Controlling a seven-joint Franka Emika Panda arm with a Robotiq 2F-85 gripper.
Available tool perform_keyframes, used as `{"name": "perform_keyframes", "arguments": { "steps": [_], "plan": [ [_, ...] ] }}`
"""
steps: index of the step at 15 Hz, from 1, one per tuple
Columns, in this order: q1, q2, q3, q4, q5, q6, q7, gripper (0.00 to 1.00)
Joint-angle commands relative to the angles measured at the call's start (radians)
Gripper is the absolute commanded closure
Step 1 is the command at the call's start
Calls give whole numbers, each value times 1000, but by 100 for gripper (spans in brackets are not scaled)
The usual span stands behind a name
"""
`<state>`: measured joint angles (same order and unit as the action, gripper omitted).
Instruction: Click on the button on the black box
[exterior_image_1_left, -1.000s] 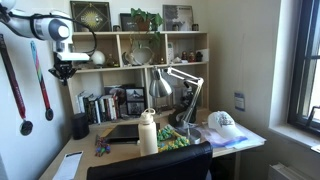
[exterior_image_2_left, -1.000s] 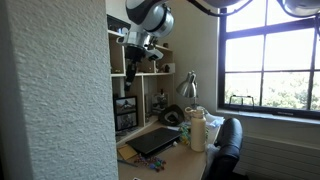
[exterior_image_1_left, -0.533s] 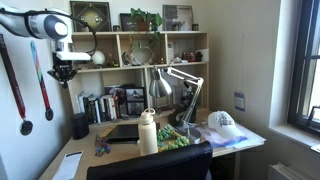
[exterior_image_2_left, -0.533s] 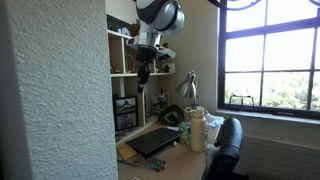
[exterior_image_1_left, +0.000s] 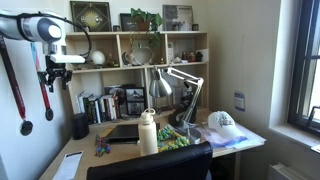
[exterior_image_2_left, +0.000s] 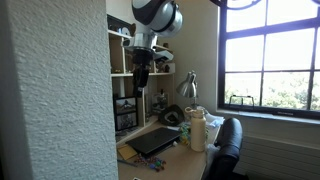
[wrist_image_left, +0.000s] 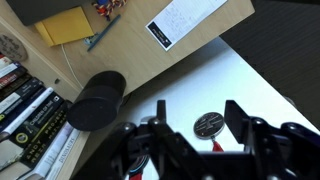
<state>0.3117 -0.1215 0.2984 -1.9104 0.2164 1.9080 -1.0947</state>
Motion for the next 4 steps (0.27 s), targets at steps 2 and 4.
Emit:
{"name": "perform_keyframes", "arguments": {
  "steps": [2,4],
  "plan": [
    [13,-34,-6,-43,-6,38,-19,1],
    [14,-36,-5,-49,-14,48,-14,0]
  ]
}}
